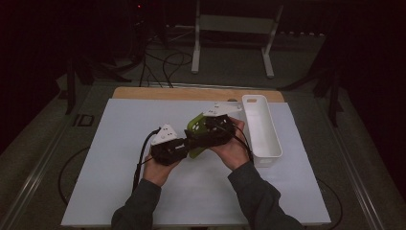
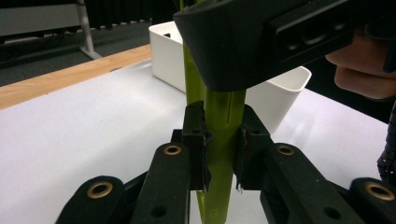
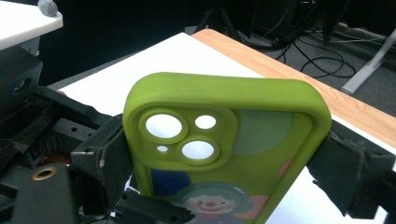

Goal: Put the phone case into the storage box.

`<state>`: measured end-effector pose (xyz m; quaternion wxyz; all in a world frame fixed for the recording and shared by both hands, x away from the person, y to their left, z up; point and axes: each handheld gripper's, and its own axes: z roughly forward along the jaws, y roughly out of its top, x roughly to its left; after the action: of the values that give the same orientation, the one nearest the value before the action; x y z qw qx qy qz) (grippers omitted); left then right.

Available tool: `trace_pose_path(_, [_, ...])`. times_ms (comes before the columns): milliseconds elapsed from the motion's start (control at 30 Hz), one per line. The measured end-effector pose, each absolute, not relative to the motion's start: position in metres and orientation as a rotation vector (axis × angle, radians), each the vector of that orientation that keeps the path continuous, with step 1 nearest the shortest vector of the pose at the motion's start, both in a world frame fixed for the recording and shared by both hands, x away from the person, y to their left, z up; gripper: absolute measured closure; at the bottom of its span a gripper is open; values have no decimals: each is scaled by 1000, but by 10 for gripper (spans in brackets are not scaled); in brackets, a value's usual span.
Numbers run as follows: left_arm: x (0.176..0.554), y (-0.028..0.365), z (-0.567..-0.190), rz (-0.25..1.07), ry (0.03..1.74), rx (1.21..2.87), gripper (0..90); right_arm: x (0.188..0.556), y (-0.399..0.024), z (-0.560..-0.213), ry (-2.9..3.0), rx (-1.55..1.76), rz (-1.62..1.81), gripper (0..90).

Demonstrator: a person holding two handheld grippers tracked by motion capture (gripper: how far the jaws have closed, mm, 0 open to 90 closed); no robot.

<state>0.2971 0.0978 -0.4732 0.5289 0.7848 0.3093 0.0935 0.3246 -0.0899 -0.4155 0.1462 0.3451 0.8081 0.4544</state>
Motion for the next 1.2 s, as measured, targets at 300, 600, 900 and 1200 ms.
trace_pose_path(300, [298, 96, -474, 225, 754, 1871, 761, 324, -89, -414, 2319, 994, 1288, 149])
trace_pose_path(600, [300, 99, -473, 239, 780, 1866, 627, 324, -88, -415, 2314, 1000, 1279, 150])
trace_pose_path(900, [298, 97, -473, 273, 817, 1867, 337, 324, -88, -414, 2309, 1004, 1278, 150])
trace_pose_path(1200, [299, 97, -472, 308, 844, 1866, 102, 324, -89, -414, 2303, 1013, 1276, 150])
